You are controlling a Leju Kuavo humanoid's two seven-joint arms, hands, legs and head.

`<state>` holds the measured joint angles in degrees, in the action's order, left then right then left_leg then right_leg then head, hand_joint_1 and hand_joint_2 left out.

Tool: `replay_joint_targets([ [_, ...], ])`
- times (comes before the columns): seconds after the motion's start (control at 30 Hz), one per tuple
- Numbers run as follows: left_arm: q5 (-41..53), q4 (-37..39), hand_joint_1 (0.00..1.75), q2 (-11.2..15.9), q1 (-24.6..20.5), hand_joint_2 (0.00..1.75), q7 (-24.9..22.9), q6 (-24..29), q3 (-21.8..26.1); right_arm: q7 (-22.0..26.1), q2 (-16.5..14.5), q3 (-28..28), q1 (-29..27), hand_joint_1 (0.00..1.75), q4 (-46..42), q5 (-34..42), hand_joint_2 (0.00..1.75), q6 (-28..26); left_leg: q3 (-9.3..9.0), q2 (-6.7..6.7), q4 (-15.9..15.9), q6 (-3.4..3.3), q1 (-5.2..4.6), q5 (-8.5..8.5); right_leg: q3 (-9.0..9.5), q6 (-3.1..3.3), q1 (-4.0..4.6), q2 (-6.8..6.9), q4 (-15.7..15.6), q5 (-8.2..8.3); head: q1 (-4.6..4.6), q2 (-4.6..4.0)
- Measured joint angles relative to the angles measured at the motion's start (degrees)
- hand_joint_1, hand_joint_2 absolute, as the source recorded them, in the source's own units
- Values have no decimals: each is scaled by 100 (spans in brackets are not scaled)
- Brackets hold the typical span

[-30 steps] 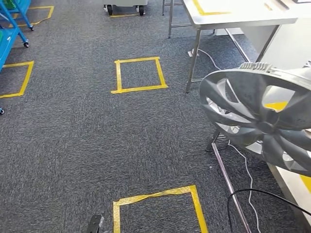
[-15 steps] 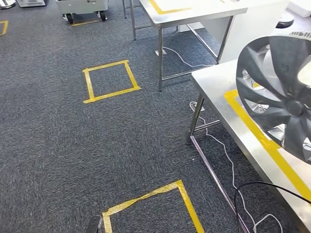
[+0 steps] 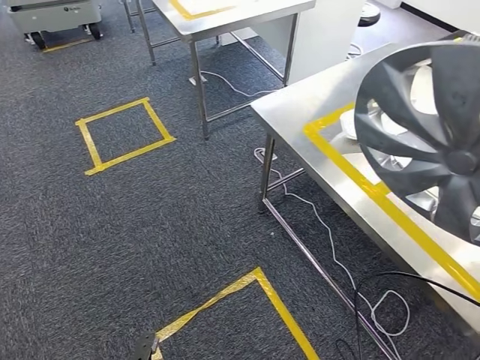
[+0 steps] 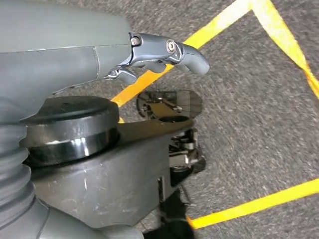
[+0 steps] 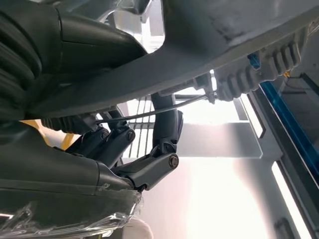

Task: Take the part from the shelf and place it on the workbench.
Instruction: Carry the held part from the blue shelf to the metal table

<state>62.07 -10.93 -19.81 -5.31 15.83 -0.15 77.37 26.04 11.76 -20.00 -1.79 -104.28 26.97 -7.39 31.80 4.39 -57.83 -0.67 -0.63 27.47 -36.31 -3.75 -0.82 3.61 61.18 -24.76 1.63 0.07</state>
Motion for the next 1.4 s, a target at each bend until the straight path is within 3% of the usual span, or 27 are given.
replay_joint_targets([
  [0.03,-12,0,0,2,-3,175,18,2,0,2,-14,-1,41,175,11,62,175,-1,-8,55,-3,26,-15,8,73,26,25,54,-138,15,-6,0],
  [0.1,-24,0,0,4,-10,175,14,13,0,4,-33,-11,81,175,34,146,175,-5,-22,164,5,82,-18,19,54,93,45,-67,-167,25,-16,0],
  [0.13,-24,0,0,4,-13,175,-1,19,0,3,-35,-19,82,175,44,175,175,-7,-23,139,-7,116,-8,44,47,125,39,-138,-181,37,-15,0],
  [0.2,-28,0,0,7,-18,175,-33,25,0,-1,-40,-39,79,175,58,244,175,2,95,-97,-270,181,15,234,45,188,9,-272,-214,68,-24,0],
  [0.27,-34,0,0,13,-13,175,-76,26,2,-8,-56,-73,72,175,70,346,175,20,435,-341,-944,211,28,575,33,219,-7,-392,-222,84,-35,0],
  [0.33,-35,0,0,17,-2,175,-111,30,5,-13,-79,-123,56,175,91,414,175,18,753,-386,-1527,220,29,761,22,228,-9,-491,-222,88,-38,0],
  [0.37,-34,0,0,19,2,175,-119,32,6,-7,-93,-152,50,175,104,423,175,-9,798,-389,-1571,221,33,694,20,228,-13,-538,-222,90,-37,0],
  [0.4,-33,0,0,20,1,175,-122,34,7,10,-113,-180,49,175,116,419,175,-53,743,-391,-1413,221,40,529,21,221,-21,-589,-221,93,-37,0],
  [0.47,-29,1,0,17,-11,175,-123,34,7,58,-159,-244,74,175,134,394,175,-173,448,-421,-744,233,70,108,19,181,-36,-679,-211,99,-38,0],
  [0.5,-27,1,0,13,-21,175,-123,34,7,83,-181,-278,105,175,141,386,175,-232,304,-458,-420,225,84,-16,1,149,-36,-708,-190,99,-39,0],
  [0.57,-25,1,0,0,-36,175,-123,33,7,112,-215,-326,176,175,154,387,175,-321,183,-524,-97,186,100,-83,-38,105,-27,-740,-172,100,-47,0],
  [0.6,-24,1,0,-4,-41,175,-123,33,7,118,-228,-337,208,175,164,392,175,-351,180,-537,-61,157,100,-80,-50,147,-23,-742,-171,96,-48,0],
  [0.67,-22,2,0,-8,-40,175,-123,32,8,122,-262,-338,278,175,204,388,175,-408,188,-540,-53,127,98,-99,-43,298,-13,-728,-192,99,-51,0],
  [0.7,-22,2,0,-9,-40,175,-123,32,8,122,-284,-334,329,175,232,378,175,-432,190,-541,-53,109,90,-106,-37,346,-11,-719,-202,114,-45,0],
  [0.73,-22,2,0,-9,-40,175,-124,33,9,123,-304,-328,384,175,257,366,175,-450,192,-543,-56,90,77,-113,-29,345,-15,-711,-219,135,-45,0],
  [0.9,-25,0,0,-2,-42,175,-157,58,9,180,-410,-280,568,175,350,373,175,-461,228,-551,-69,7,24,-131,-3,60,-72,-689,-313,204,-49,0],
  [1.0,-26,0,0,6,-42,175,-181,67,9,217,-461,-246,581,175,366,375,175,-461,240,-552,-73,-32,-3,-134,-4,-60,-104,-690,-338,223,-52,0],
  [1.1,-25,1,0,4,-46,175,-204,77,9,227,-490,-228,570,175,368,362,175,-461,229,-532,-42,-81,1,-167,-20,-125,-120,-714,-370,246,-53,0],
  [1.17,-24,0,0,-4,-49,175,-217,86,9,229,-492,-225,545,175,368,346,175,-461,200,-474,26,-129,31,-210,-120,-141,-102,-629,-198,129,-37,0],
  [1.23,-25,0,0,-7,-49,175,-218,91,9,233,-492,-226,517,175,368,349,175,-461,182,-392,62,-155,37,-223,-406,-127,-83,-484,422,-203,-20,0],
  [1.3,-27,0,0,-6,-48,175,-210,96,10,235,-492,-230,467,175,368,381,175,-461,181,-300,61,-155,27,-214,-726,-120,-83,-432,1125,-487,-19,0],
  [1.33,-28,0,0,-5,-47,175,-203,98,10,236,-492,-232,435,175,368,403,175,-461,180,-248,61,-146,24,-207,-775,-118,-85,-418,1250,-499,-18,0],
  [1.37,-28,1,0,-6,-47,175,-197,100,11,235,-492,-236,410,175,368,421,175,-461,175,-195,61,-131,25,-199,-706,-118,-87,-394,1143,-411,-18,0],
  [1.4,-28,1,0,-7,-47,175,-193,101,11,235,-492,-239,396,175,368,434,175,-461,165,-142,59,-109,27,-186,-525,-119,-90,-338,829,-251,-17,0],
])
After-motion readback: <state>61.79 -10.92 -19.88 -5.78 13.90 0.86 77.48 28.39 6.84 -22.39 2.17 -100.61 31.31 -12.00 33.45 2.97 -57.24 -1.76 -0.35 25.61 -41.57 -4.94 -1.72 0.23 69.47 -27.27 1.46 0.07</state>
